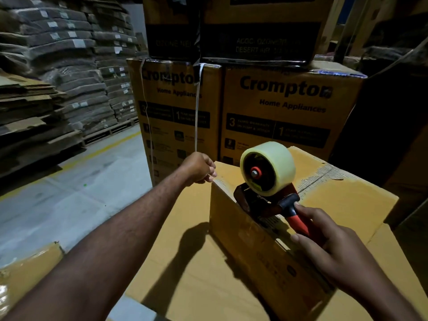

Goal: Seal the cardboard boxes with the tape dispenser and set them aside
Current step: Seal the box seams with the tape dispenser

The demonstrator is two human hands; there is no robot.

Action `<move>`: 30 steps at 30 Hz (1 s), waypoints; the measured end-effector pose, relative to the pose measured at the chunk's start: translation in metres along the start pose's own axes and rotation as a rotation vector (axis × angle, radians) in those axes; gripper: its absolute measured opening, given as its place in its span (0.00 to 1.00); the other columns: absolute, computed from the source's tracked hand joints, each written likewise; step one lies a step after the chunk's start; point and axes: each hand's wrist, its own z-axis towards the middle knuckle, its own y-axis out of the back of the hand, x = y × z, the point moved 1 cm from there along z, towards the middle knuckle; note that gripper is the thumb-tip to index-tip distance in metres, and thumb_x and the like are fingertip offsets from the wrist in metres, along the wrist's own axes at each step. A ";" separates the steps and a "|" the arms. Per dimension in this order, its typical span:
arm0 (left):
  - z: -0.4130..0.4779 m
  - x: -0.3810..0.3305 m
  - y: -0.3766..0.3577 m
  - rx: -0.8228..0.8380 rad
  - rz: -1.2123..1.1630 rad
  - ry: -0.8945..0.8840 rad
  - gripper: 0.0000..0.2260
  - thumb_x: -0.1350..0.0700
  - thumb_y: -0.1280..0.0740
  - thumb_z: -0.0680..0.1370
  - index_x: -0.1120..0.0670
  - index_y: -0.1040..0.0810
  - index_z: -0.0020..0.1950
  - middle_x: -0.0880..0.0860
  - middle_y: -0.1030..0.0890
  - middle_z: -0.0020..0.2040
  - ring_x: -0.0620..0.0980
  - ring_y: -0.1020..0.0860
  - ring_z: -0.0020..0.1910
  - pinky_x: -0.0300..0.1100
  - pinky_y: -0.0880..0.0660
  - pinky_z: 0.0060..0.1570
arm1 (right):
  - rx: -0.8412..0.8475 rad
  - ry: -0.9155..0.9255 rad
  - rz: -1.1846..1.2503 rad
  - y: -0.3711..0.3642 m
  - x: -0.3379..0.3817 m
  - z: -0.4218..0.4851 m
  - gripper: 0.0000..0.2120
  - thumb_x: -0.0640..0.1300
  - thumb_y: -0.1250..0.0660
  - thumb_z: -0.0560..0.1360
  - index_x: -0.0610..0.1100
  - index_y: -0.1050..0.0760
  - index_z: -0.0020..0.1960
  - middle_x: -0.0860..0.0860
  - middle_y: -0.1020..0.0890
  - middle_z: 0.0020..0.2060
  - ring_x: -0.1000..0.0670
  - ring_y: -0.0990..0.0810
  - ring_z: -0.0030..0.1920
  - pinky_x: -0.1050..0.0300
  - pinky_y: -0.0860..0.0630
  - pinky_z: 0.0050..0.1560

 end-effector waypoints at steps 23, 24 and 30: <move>0.015 0.005 -0.019 0.027 0.172 -0.006 0.06 0.59 0.31 0.81 0.55 0.17 0.56 0.54 0.19 0.51 0.47 0.21 0.46 0.39 0.23 0.40 | 0.031 -0.126 -0.017 0.005 0.015 -0.009 0.27 0.67 0.39 0.68 0.88 0.51 0.58 0.66 0.28 0.46 0.55 0.21 0.43 0.53 0.19 0.42; 0.016 0.005 -0.019 0.039 0.165 0.007 0.08 0.59 0.32 0.81 0.55 0.18 0.59 0.54 0.19 0.52 0.47 0.22 0.47 0.40 0.23 0.41 | 0.039 -0.124 -0.023 0.003 0.014 -0.009 0.27 0.66 0.39 0.69 0.85 0.49 0.61 0.66 0.28 0.47 0.56 0.21 0.44 0.54 0.19 0.43; 0.014 0.027 -0.020 -0.200 0.530 0.104 0.14 0.59 0.32 0.79 0.52 0.22 0.64 0.54 0.21 0.59 0.52 0.21 0.51 0.52 0.20 0.53 | 0.072 -0.118 -0.078 0.005 0.006 -0.006 0.29 0.58 0.33 0.75 0.76 0.48 0.65 0.59 0.25 0.53 0.55 0.22 0.48 0.57 0.20 0.45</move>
